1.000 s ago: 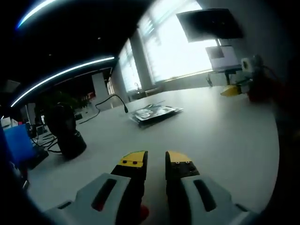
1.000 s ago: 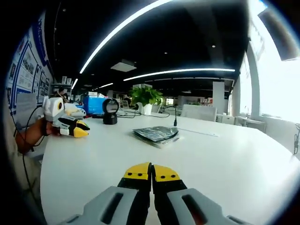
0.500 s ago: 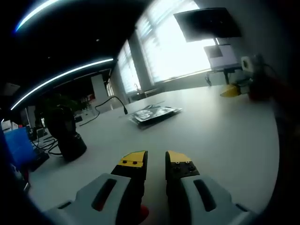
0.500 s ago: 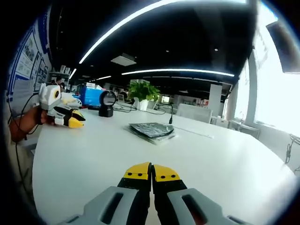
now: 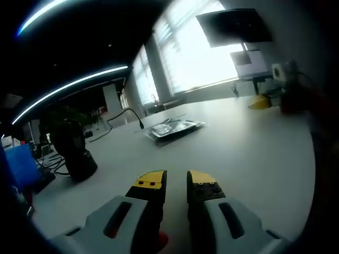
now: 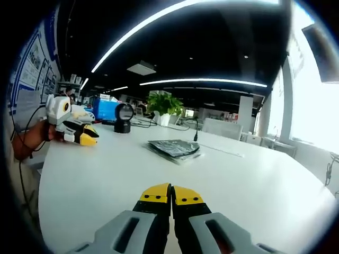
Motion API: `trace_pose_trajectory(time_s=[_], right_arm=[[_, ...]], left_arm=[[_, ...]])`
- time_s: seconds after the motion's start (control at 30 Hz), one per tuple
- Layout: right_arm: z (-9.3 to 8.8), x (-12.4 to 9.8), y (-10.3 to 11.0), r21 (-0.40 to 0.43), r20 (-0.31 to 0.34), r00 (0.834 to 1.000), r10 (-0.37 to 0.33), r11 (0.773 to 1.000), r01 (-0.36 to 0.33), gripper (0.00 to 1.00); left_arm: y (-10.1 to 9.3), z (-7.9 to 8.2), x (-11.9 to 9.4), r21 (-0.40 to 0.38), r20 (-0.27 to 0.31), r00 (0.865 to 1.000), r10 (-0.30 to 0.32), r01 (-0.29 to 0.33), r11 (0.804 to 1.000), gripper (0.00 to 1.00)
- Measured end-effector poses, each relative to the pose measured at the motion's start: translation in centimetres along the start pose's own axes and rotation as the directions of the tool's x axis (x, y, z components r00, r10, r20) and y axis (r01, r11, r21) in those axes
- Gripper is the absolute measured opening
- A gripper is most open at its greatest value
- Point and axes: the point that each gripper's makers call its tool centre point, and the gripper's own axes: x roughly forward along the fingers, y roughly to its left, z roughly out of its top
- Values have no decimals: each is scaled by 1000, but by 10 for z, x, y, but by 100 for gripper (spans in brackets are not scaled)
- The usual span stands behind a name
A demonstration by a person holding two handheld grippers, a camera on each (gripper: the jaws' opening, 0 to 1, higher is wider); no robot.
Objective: Clip sheet goods on table flip sheet goods clip sheet goods scan sheet goods put sheet goods back to table
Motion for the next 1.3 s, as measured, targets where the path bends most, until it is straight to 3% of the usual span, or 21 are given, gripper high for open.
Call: trace_pose_trajectory(time_s=[1.3], right_arm=[[1,0,0,-8,-5,1000,-12,1000,12,0]], left_arm=[[-3,0,0,16,6,1000,-12,12,1000,8]])
